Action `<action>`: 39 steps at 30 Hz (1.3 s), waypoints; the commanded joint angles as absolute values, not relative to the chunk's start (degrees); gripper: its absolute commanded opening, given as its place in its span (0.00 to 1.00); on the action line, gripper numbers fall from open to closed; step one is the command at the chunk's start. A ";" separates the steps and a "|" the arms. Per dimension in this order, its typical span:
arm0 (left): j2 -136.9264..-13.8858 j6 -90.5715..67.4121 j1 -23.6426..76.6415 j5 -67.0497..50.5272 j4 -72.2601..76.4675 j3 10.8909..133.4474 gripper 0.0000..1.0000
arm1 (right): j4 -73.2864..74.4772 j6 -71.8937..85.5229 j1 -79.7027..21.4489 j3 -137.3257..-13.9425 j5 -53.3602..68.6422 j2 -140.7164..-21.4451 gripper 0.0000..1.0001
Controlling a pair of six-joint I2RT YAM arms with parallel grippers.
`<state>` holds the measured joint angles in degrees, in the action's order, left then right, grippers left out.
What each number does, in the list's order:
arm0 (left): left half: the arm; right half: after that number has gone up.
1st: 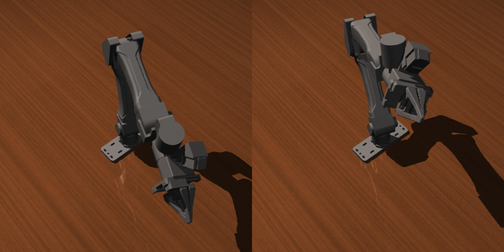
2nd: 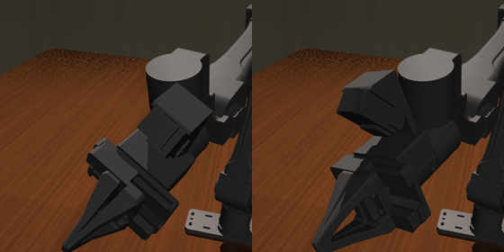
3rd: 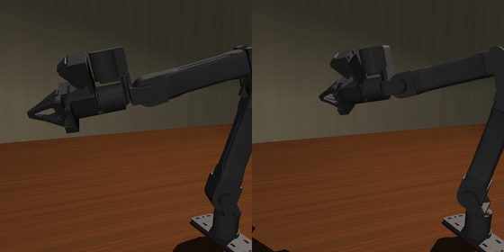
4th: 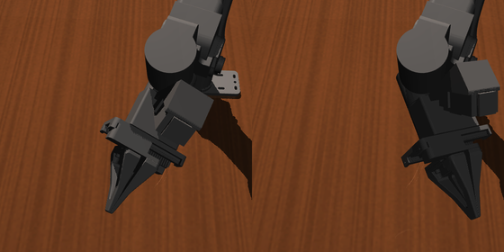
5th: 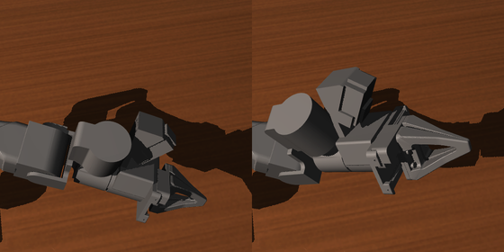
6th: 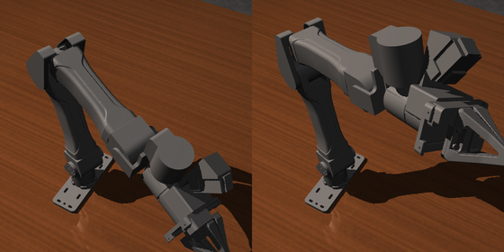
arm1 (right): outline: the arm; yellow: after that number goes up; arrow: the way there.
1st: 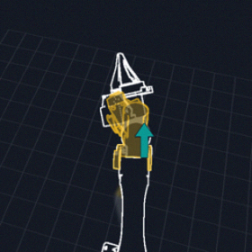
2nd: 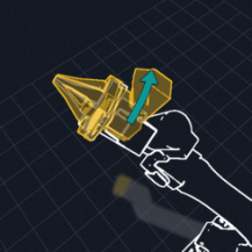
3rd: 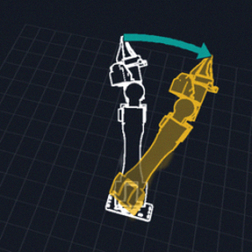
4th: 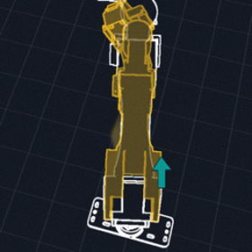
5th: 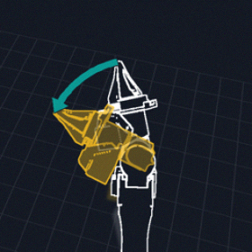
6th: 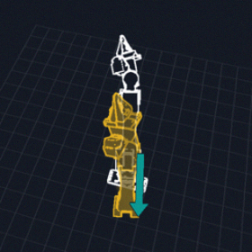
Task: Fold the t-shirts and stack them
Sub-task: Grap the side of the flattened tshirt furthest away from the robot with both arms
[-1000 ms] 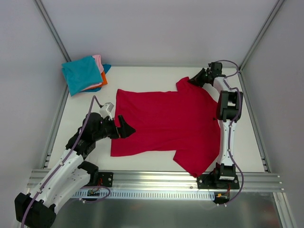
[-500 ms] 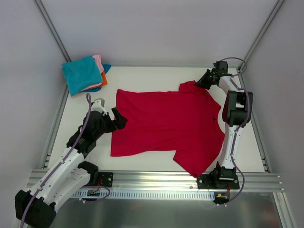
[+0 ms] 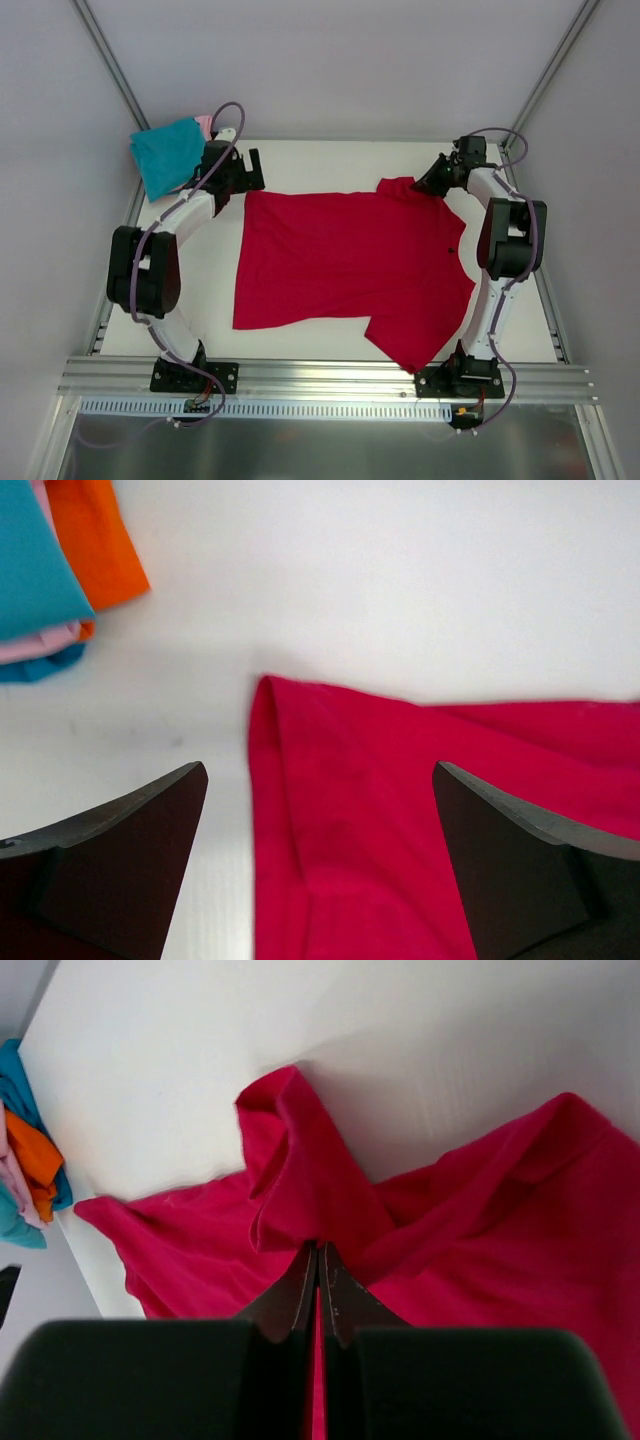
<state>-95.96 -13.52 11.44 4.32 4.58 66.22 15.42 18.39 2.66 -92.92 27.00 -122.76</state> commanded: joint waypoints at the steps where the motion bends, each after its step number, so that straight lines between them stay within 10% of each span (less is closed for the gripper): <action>1: -102.80 -8.62 8.62 -2.37 -0.40 74.42 0.99 | 14.50 16.88 3.51 -91.59 28.91 -114.71 0.00; 39: -125.94 -11.51 0.44 -24.52 -16.87 99.48 0.87 | 13.62 17.31 5.54 -88.77 30.94 -113.47 0.01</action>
<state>-123.90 -11.16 0.38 -23.18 -13.23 95.46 14.76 17.72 4.93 -88.31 29.63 -114.80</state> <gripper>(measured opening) 0.865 0.012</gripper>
